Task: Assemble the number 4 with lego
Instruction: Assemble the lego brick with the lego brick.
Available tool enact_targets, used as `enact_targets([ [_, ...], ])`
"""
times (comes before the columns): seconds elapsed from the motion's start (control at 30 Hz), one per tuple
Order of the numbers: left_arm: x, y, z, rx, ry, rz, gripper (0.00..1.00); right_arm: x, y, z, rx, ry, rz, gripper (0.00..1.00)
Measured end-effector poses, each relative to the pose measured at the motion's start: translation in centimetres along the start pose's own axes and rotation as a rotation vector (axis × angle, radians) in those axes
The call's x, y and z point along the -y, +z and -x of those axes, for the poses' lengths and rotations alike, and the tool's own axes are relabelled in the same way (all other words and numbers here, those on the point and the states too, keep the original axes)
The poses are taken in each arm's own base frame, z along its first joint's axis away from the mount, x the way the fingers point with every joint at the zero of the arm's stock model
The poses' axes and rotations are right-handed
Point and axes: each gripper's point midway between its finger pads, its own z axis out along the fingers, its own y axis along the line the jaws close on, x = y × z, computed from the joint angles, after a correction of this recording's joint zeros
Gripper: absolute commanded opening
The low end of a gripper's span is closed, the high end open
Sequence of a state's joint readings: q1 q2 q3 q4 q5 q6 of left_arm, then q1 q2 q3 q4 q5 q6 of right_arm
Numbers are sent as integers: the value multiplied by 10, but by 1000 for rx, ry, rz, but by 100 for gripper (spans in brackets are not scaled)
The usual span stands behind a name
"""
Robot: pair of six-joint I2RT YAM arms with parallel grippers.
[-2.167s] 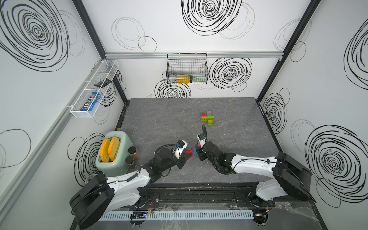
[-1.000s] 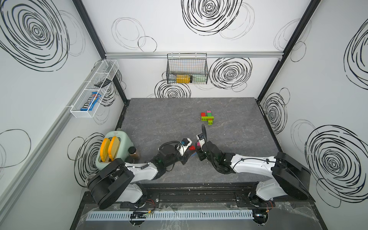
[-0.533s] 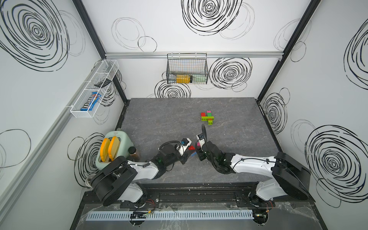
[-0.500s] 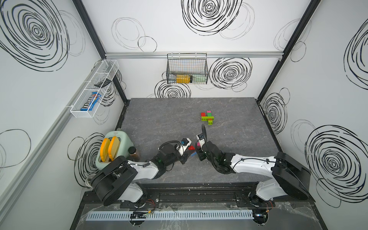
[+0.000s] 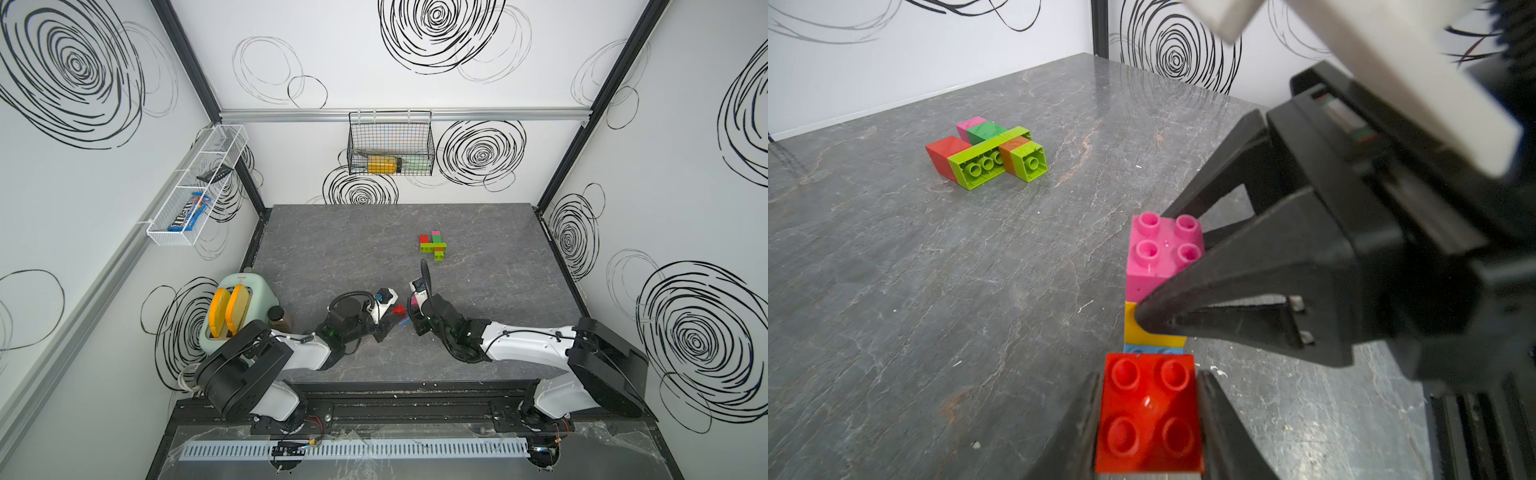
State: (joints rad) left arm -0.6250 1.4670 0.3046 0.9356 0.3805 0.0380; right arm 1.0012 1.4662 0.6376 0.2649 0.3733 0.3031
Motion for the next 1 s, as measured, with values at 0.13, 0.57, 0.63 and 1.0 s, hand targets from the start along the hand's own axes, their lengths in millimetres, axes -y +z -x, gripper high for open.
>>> enact_targets([
  [0.13,0,0,0,5,2,0,0,0,0,0,0,-2,2,0],
  [0.57,1,-2,-2,18,2,-21,0,-1,0,0,-1,-12,6,0],
  [0.63,1,-3,-3,14,6,-30,0,-1,0,0,-2,-13,6,0],
  [1.0,6,-1,-5,6,44,-35,0,-1,0,-2,1,-16,9,0],
])
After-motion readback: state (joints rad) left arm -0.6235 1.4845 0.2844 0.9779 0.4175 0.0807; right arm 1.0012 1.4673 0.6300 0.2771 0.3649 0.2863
